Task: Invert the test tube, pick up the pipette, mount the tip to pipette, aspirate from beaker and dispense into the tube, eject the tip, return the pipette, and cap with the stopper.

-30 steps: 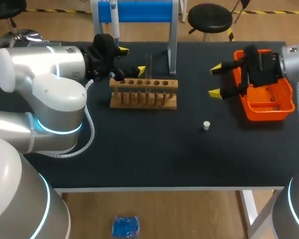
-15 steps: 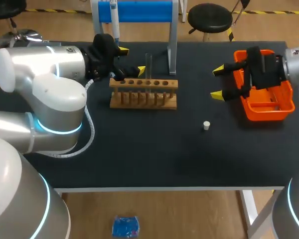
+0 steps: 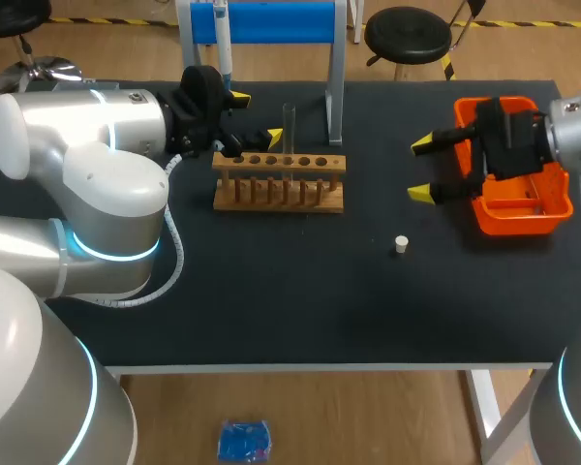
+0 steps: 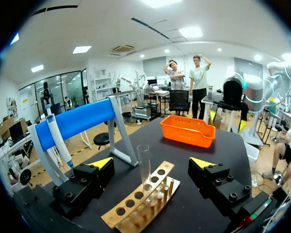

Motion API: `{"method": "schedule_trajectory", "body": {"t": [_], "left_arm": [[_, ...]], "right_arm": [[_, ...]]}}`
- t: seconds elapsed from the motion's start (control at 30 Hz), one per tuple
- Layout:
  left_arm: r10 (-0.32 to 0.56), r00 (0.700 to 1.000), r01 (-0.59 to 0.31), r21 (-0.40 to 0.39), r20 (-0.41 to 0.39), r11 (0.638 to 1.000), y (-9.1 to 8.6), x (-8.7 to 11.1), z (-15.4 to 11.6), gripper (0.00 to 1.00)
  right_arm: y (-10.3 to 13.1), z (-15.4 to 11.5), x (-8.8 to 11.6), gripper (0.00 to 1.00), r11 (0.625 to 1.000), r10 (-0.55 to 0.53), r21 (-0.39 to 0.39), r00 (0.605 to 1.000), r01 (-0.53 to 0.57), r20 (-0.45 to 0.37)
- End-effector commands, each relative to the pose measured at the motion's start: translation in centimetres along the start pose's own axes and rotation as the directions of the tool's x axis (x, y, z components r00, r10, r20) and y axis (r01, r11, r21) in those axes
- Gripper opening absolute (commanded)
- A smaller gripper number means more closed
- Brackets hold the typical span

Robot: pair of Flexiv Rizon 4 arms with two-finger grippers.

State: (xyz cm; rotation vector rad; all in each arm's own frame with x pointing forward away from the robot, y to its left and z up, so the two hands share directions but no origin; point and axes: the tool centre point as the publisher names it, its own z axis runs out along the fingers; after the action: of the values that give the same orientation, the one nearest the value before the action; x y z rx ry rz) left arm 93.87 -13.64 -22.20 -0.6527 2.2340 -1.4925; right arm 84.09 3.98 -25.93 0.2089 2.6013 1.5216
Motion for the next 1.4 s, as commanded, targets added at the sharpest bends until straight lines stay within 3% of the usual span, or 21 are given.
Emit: {"method": "schedule_trajectory", "body": {"t": [0.03,0.4,0.67,1.4], "left_arm": [[0.0,1.0,0.0,0.003,0.001,1.0,0.1,0.0,0.2,1.0],[0.0,1.0,0.0,0.003,0.001,1.0,0.1,0.0,0.2,1.0],[0.0,1.0,0.0,0.003,0.001,1.0,0.1,0.0,0.2,1.0],[0.0,1.0,0.0,0.003,0.001,1.0,0.1,0.0,0.2,1.0]], "right_arm": [[-1.6,0.7,0.4,1.0,1.0,0.005,-0.002,1.0,-0.005,-0.014],[-6.0,2.6,0.1,1.0,1.0,0.03,-0.003,0.999,-0.03,-0.034],[-7.9,3.7,-0.2,1.0,0.998,0.056,0.001,0.998,-0.056,-0.017],[-12.6,5.6,1.8,1.0,0.995,0.095,0.036,0.995,-0.096,0.028]]}}
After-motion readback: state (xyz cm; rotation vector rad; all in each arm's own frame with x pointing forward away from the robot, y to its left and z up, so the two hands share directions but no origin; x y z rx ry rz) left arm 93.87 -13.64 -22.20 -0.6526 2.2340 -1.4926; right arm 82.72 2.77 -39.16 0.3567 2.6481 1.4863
